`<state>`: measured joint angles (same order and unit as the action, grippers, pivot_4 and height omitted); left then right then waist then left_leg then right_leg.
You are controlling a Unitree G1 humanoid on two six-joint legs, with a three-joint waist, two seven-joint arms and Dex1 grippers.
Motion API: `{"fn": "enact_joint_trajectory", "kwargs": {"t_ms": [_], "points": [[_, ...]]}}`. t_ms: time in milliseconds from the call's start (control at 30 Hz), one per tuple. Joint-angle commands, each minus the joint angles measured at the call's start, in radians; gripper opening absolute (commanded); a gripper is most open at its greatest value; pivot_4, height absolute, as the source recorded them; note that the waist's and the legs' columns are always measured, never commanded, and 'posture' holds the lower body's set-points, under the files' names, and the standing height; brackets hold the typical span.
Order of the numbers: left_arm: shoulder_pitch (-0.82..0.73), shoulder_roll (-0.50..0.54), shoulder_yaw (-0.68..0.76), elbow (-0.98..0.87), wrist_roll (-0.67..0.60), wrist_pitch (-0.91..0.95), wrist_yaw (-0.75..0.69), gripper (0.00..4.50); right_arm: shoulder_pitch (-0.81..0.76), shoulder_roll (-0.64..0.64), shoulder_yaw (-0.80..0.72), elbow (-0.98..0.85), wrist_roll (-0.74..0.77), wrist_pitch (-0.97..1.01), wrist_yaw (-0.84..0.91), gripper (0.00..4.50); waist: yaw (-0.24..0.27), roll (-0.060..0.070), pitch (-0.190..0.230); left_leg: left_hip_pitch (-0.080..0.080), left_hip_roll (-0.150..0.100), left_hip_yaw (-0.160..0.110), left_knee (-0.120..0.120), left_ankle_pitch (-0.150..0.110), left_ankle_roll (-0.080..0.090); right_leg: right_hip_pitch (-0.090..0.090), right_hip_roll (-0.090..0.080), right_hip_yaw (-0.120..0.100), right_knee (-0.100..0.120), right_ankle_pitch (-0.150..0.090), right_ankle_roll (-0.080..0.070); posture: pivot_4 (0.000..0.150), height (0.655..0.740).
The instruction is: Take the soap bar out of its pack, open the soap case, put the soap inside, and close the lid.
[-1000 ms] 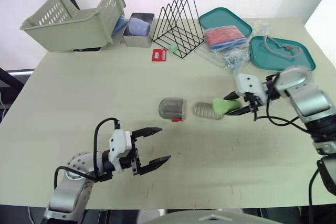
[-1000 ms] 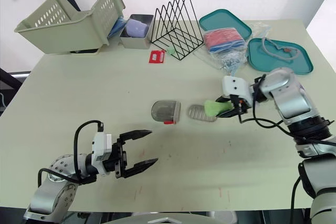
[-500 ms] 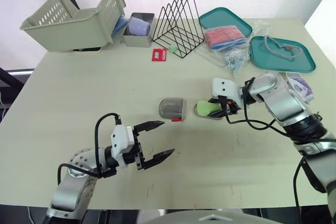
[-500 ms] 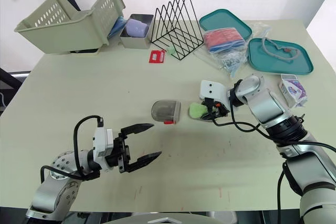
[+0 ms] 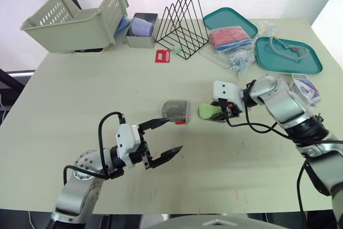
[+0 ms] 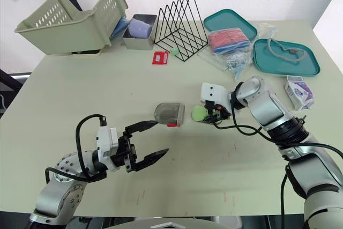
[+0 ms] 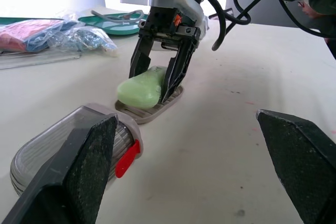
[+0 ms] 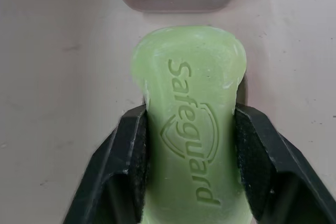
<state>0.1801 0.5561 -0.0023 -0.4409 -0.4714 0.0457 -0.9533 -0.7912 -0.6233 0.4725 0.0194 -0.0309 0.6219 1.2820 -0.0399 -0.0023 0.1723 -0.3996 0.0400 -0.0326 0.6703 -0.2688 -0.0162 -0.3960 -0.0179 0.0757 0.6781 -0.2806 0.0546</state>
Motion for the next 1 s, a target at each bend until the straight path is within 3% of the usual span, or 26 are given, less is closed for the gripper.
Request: {"fn": "enact_joint_trajectory", "kwargs": {"t_ms": [33,67,133,400,700,833,1000], "points": [[-0.004,0.0,-0.005,-0.037,0.005,0.012,0.025,4.5,-0.03,-0.006,-0.014,-0.02,0.008,-0.012,0.005,3.74,0.0,0.0,0.0,0.0,0.0,0.0,0.0,0.0,0.0,0.0,0.0,0.0,0.0,0.0,0.0,0.15,0.74],[-0.008,-0.003,-0.004,-0.035,0.009,0.015,0.035,4.5,-0.031,-0.009,-0.018,-0.024,0.011,-0.01,0.007,4.17,0.0,0.0,0.0,0.0,0.0,0.0,0.0,0.0,0.0,0.0,0.0,0.0,0.0,0.0,0.0,0.15,0.74],[-0.013,-0.009,-0.006,-0.032,0.01,0.017,0.047,4.5,-0.029,-0.017,-0.025,-0.034,0.015,-0.007,0.011,4.38,0.0,0.0,0.0,0.0,0.0,0.0,0.0,0.0,0.0,0.0,0.0,0.0,0.0,0.0,0.0,0.15,0.74],[-0.023,-0.017,0.001,-0.014,-0.024,0.084,0.085,4.5,0.058,-0.09,-0.186,-0.096,0.136,-0.037,0.013,4.38,0.003,0.0,0.0,0.0,0.0,0.0,0.0,0.0,0.0,0.0,0.0,0.0,0.0,0.0,0.0,0.15,0.74],[-0.122,0.023,0.05,0.073,-0.082,0.102,-0.008,4.5,0.348,-0.112,-0.479,-0.025,0.352,-0.337,0.061,4.38,0.004,-0.001,0.0,0.0,0.0,-0.001,0.0,0.0,0.0,0.001,0.0,-0.001,0.0,0.0,0.0,0.15,0.74],[-0.251,0.036,0.06,0.212,-0.044,0.049,-0.066,4.5,0.479,-0.133,-0.561,0.017,0.45,-0.435,0.166,4.38,0.003,-0.001,0.0,0.0,0.0,-0.001,0.0,0.0,0.0,0.002,0.0,-0.001,0.0,0.0,0.0,0.15,0.74],[-0.404,0.063,0.009,0.412,0.049,-0.047,-0.17,4.5,0.56,-0.163,-0.576,0.08,0.449,-0.567,0.236,4.38,0.003,-0.001,0.0,0.0,0.0,0.0,0.0,0.0,0.0,0.002,0.0,-0.001,0.0,0.0,0.0,0.15,0.74]]}}
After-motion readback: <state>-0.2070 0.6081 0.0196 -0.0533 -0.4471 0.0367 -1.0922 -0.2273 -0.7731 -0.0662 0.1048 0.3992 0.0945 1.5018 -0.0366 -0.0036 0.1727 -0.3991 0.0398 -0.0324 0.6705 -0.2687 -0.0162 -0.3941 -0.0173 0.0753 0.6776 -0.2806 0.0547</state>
